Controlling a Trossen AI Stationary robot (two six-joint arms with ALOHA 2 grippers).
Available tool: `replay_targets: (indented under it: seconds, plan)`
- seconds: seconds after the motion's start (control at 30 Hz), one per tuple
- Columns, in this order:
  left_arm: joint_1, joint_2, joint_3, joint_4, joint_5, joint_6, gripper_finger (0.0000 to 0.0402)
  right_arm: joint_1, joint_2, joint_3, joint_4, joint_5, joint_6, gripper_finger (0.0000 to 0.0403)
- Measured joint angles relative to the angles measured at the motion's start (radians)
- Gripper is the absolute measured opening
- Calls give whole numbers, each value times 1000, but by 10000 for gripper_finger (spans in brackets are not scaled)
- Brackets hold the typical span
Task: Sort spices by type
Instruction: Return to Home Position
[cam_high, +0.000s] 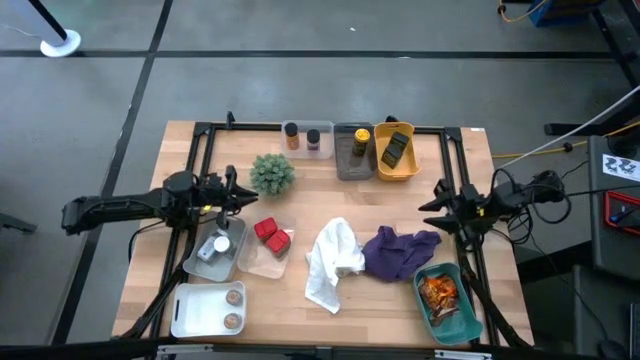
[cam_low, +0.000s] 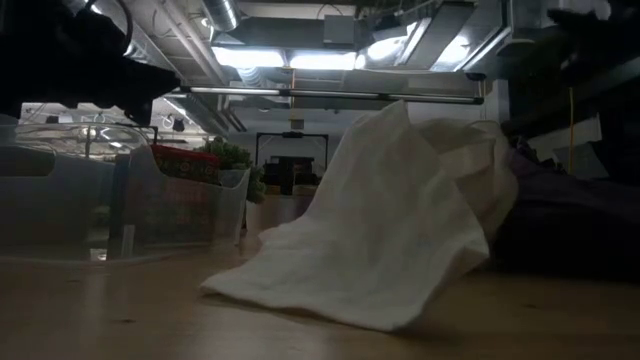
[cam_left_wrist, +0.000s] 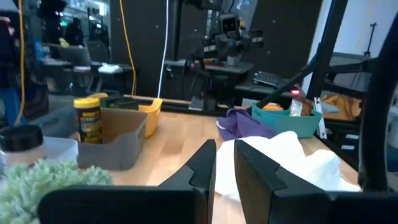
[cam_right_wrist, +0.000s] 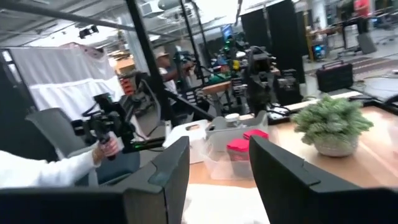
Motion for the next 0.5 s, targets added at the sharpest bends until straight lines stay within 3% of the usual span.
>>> replay_targets:
  seconds: [0.27,0.5]
  plan:
    - [23,1,0,-4,0,23,45,-35,-36,-86,6,120,-32,166]
    - [26,1,0,-19,0,32,45,-158,-36,-172,-4,89,2,166]
